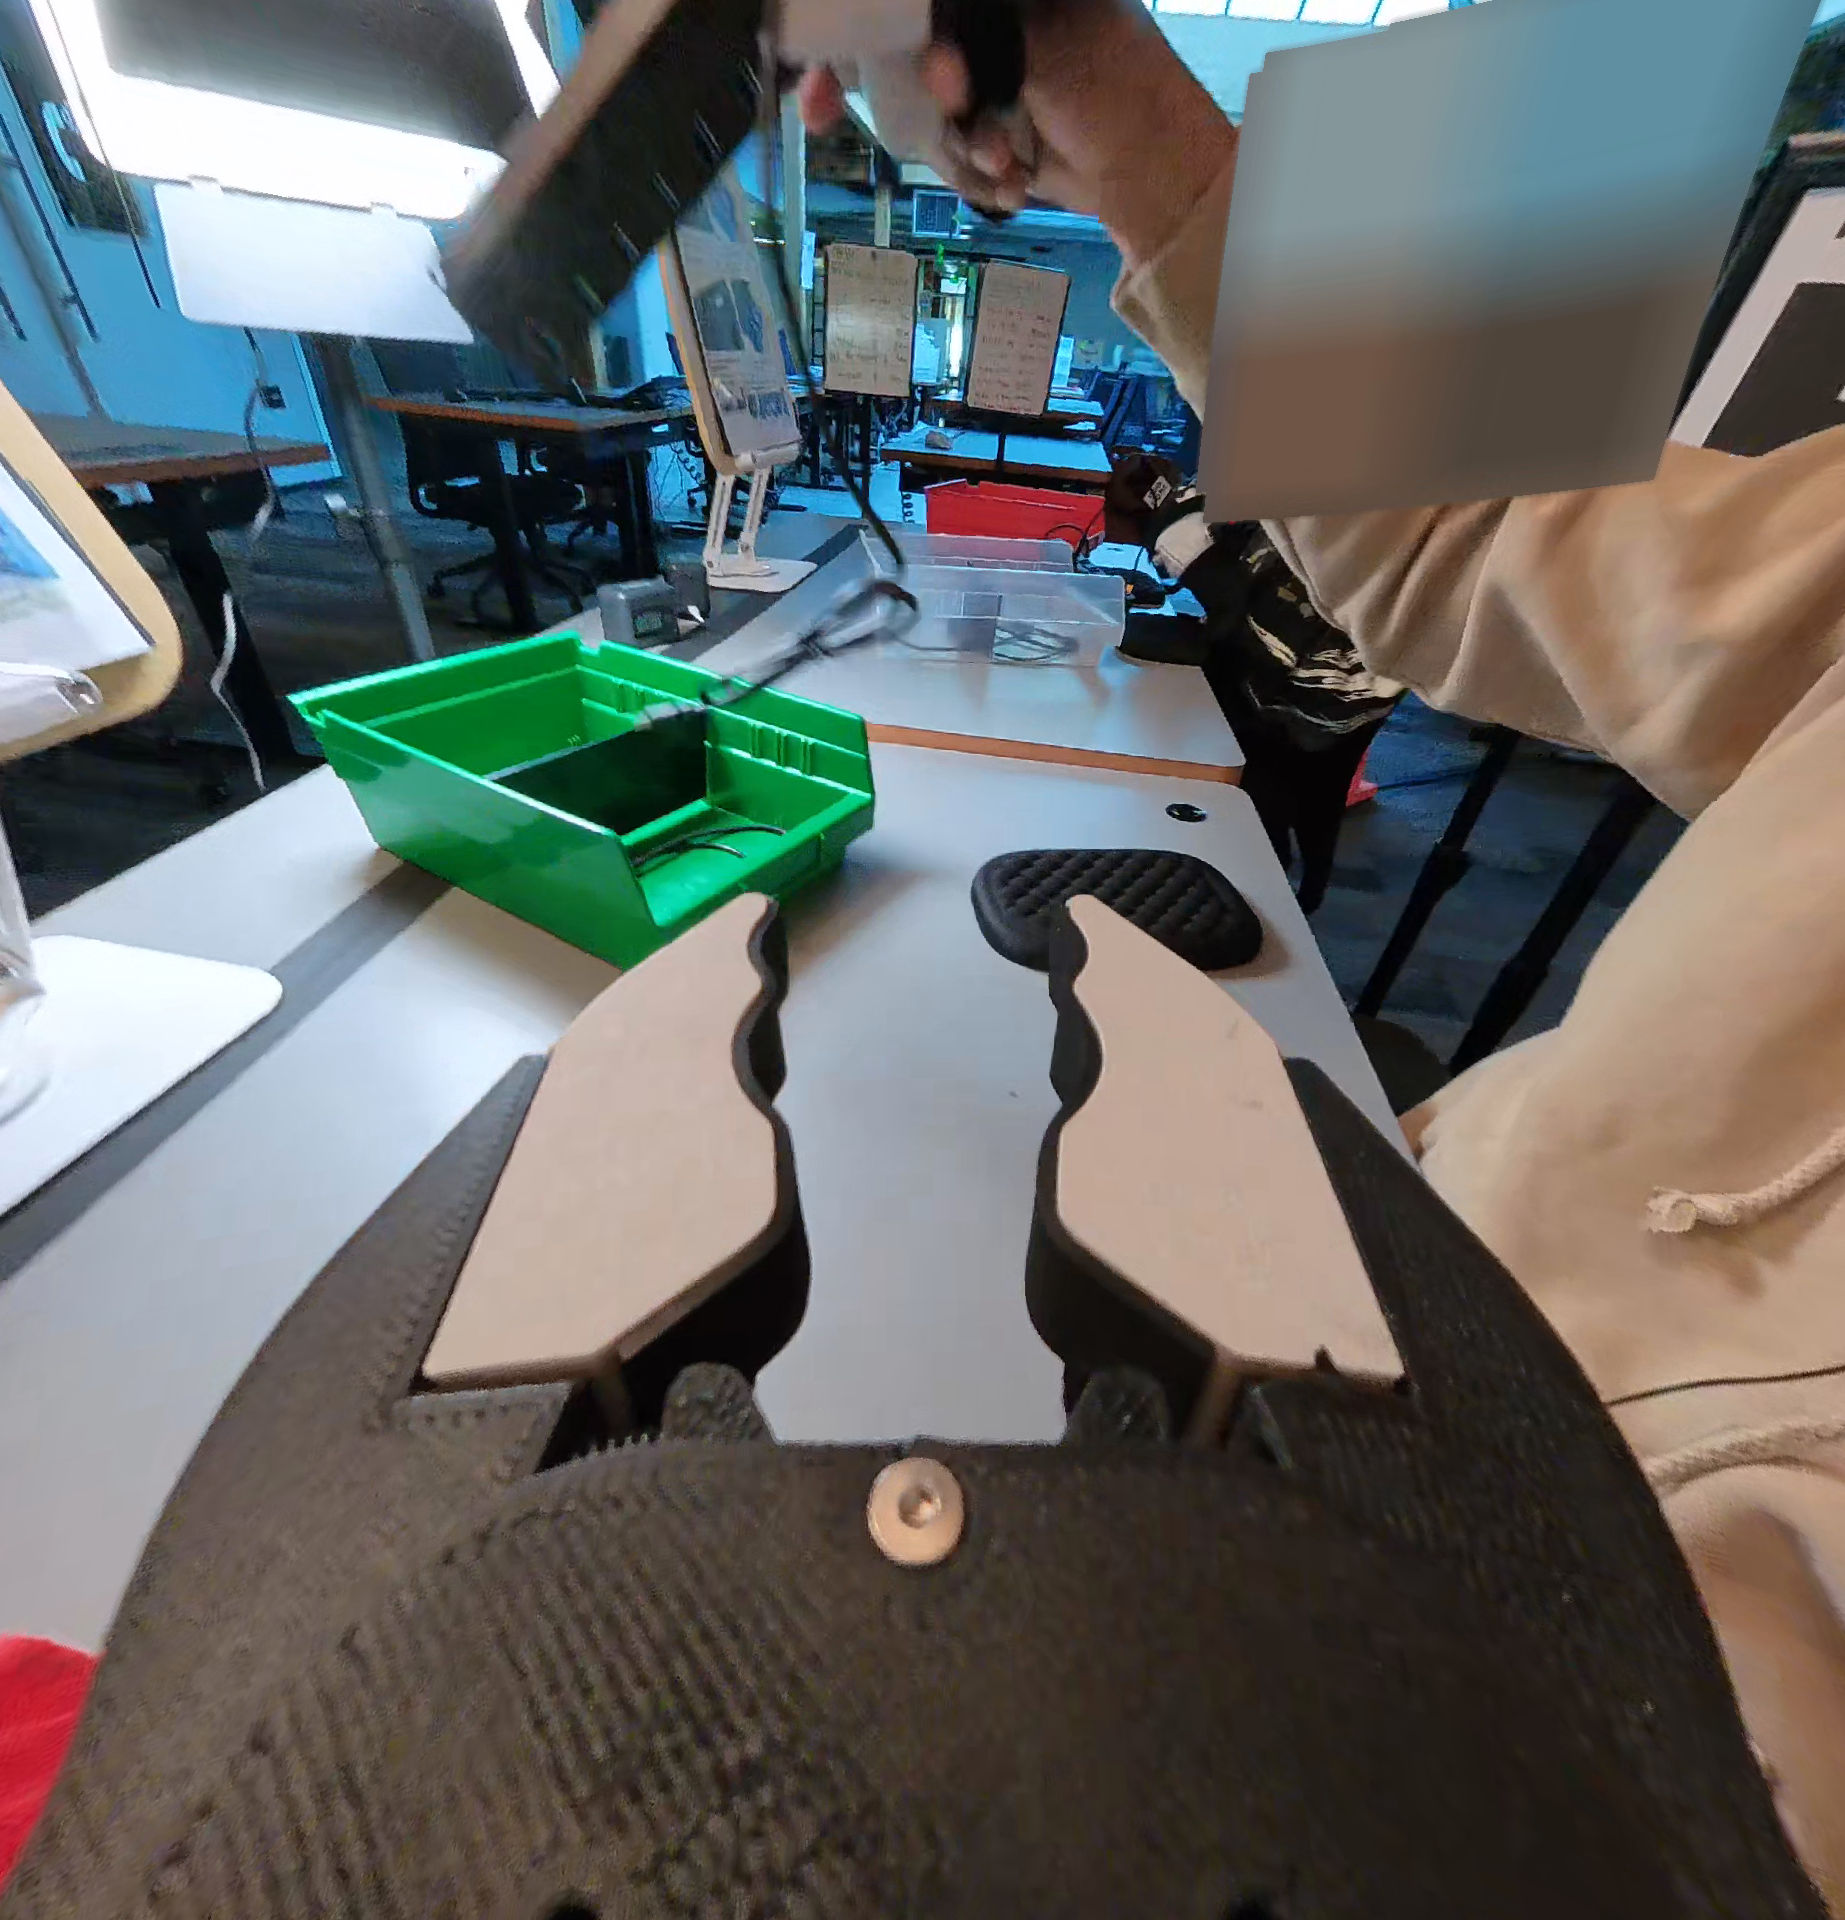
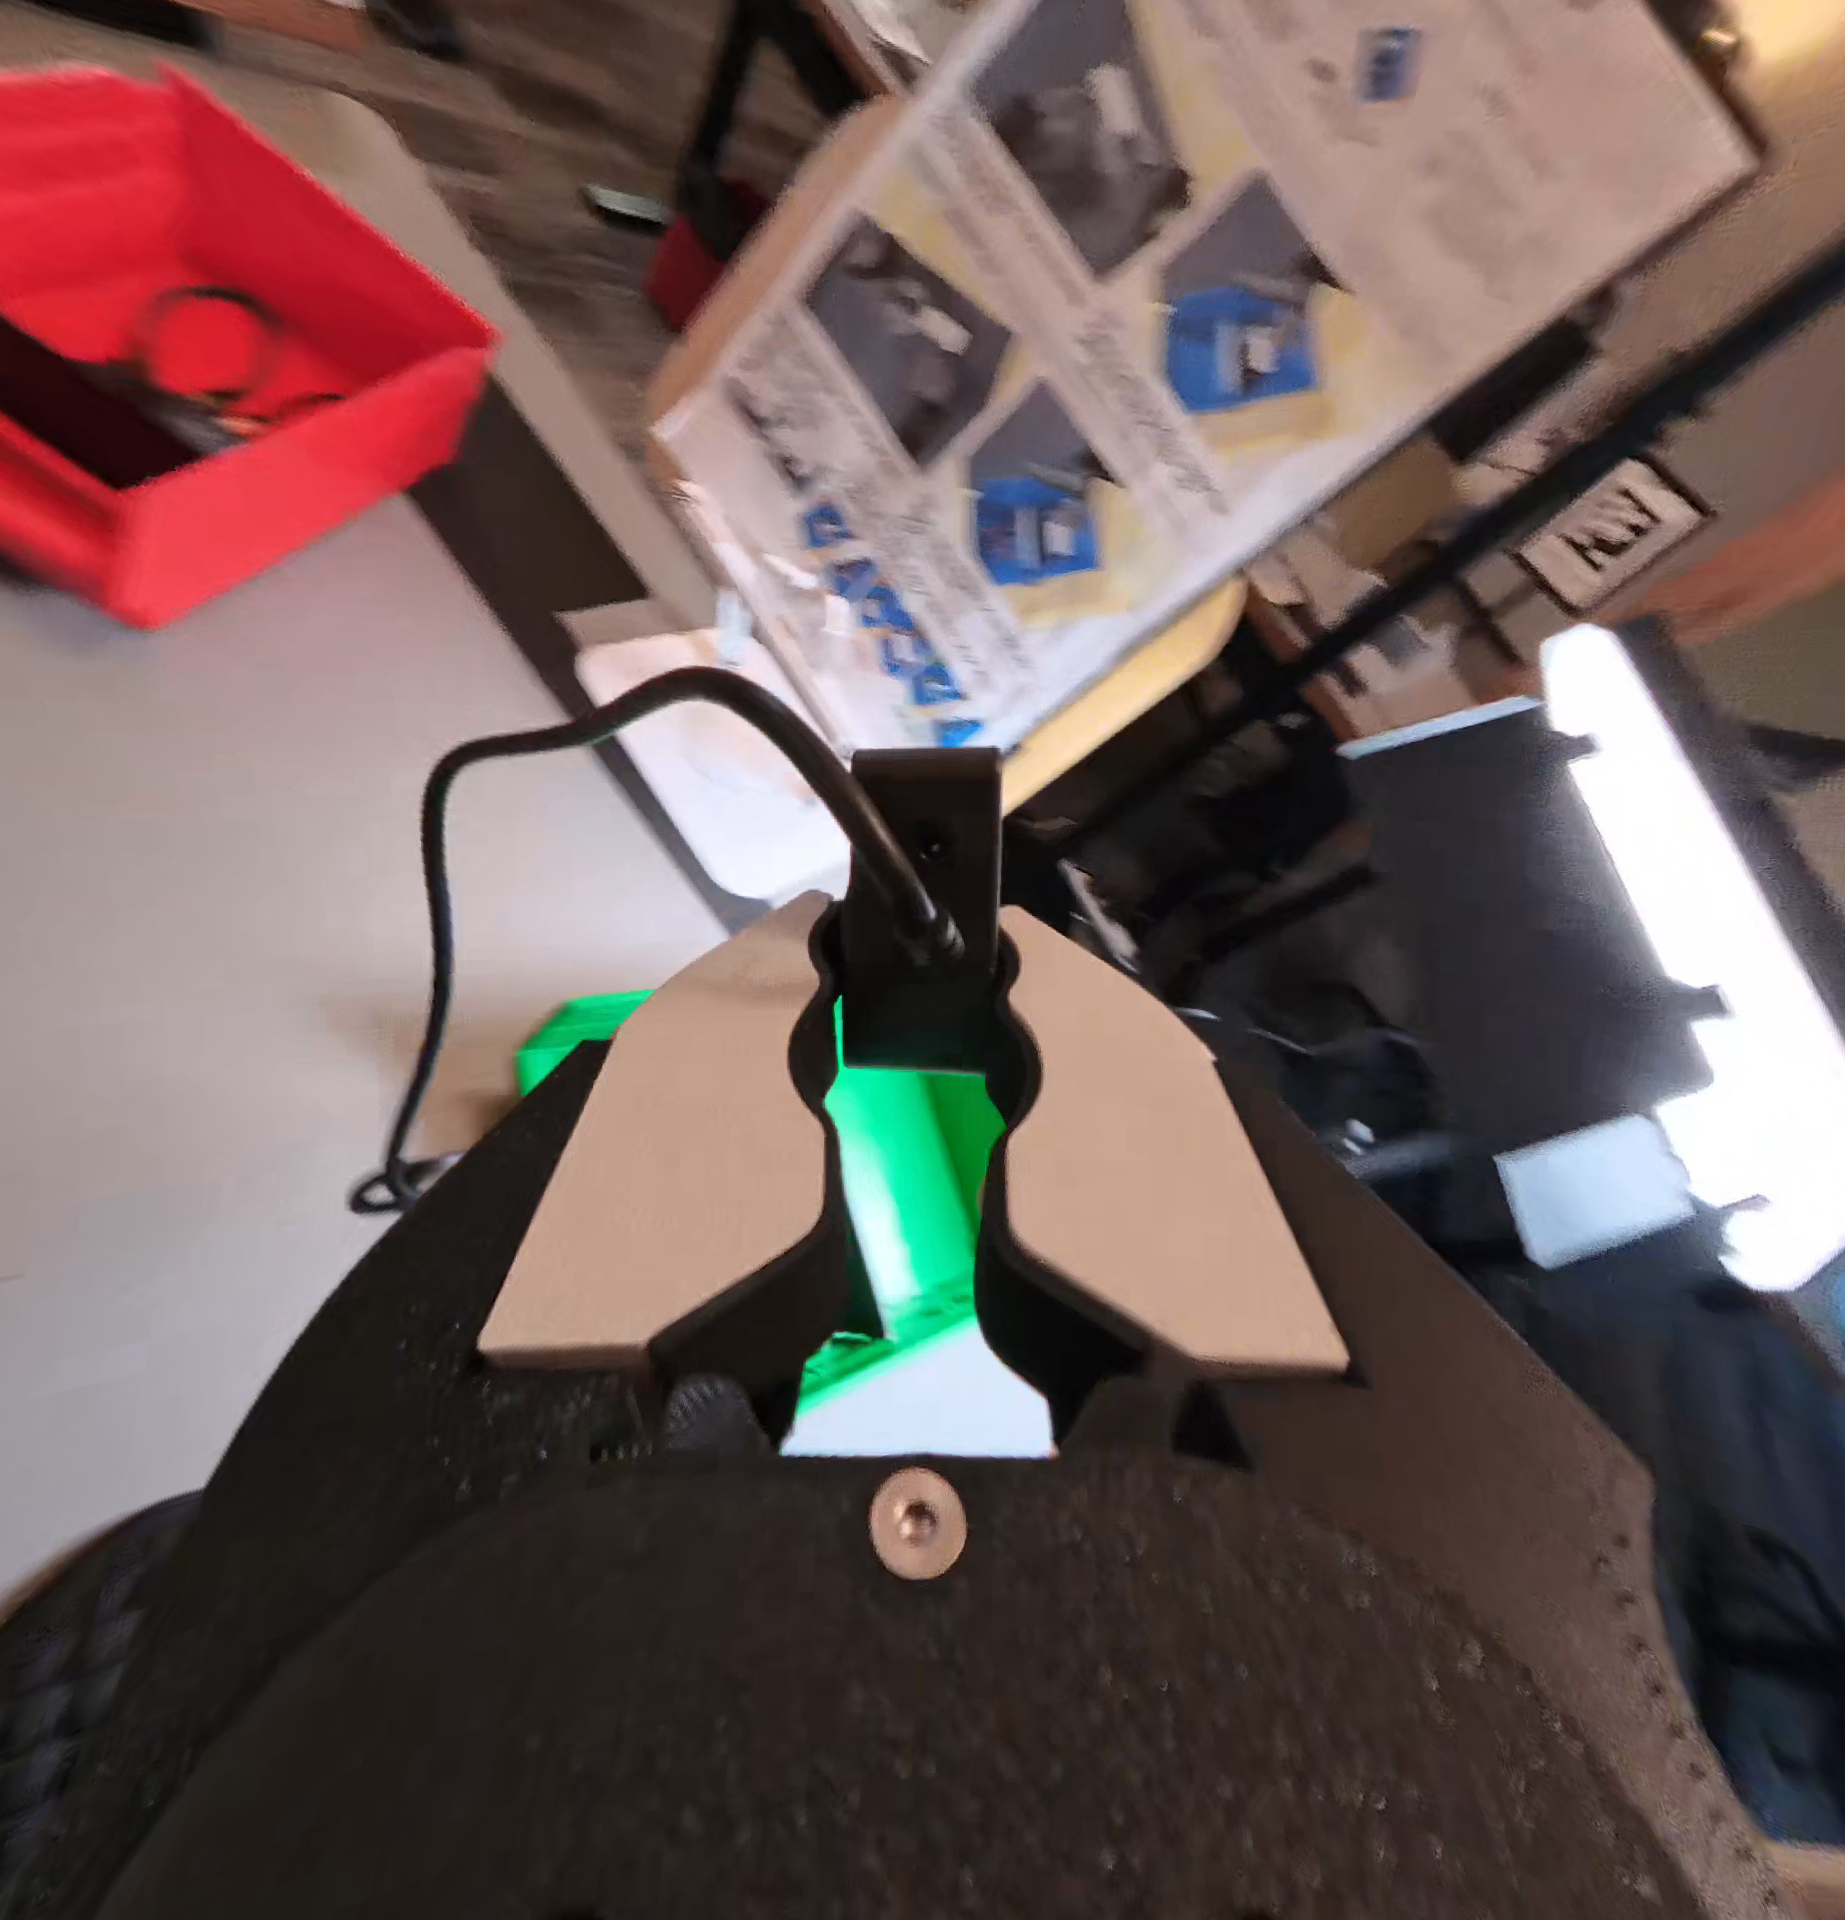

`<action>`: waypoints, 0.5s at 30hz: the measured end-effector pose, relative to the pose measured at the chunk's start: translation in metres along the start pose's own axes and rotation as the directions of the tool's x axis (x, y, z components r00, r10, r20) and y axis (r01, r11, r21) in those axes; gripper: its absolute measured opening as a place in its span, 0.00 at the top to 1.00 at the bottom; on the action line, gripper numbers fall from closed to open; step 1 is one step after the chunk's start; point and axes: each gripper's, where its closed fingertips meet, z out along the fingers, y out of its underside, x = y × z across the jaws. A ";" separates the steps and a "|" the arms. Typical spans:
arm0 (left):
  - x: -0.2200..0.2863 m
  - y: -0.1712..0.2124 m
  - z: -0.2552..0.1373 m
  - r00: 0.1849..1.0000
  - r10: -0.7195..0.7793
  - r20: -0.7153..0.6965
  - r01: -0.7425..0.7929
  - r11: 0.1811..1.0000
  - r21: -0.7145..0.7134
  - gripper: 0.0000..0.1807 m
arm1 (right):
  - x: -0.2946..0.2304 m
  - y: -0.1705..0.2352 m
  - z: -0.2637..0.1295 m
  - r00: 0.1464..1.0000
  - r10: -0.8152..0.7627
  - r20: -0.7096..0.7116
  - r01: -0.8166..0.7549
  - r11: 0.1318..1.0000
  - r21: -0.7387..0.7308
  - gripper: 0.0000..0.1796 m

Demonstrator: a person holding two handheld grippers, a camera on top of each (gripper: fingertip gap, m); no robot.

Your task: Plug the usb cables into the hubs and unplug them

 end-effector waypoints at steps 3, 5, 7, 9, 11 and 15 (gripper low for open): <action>0.006 0.024 -0.002 0.999 -0.044 -0.006 0.044 0.999 -0.023 0.74 | 0.044 0.016 0.012 0.991 0.017 -0.129 -0.026 0.998 -0.065 0.86; 0.007 0.038 -0.003 0.998 -0.061 0.004 0.061 0.997 -0.049 0.74 | 0.064 0.034 0.027 0.983 0.043 -0.181 -0.064 0.992 -0.107 0.86; 0.007 0.047 -0.004 0.997 -0.076 0.010 0.076 0.995 -0.063 0.74 | 0.079 0.056 0.046 0.972 0.079 -0.221 -0.114 0.982 -0.150 0.86; 0.007 0.052 -0.005 0.996 -0.088 0.011 0.089 0.994 -0.066 0.74 | 0.090 0.079 0.065 0.960 0.137 -0.246 -0.183 0.968 -0.174 0.86; 0.006 0.055 -0.007 0.995 -0.101 0.014 0.102 0.993 -0.068 0.74 | 0.098 0.101 0.082 0.941 0.203 -0.270 -0.257 0.949 -0.183 0.86; 0.002 0.063 -0.008 0.992 -0.129 0.015 0.130 0.989 -0.075 0.74 | 0.102 0.139 0.108 0.904 0.337 -0.264 -0.392 0.900 -0.192 0.86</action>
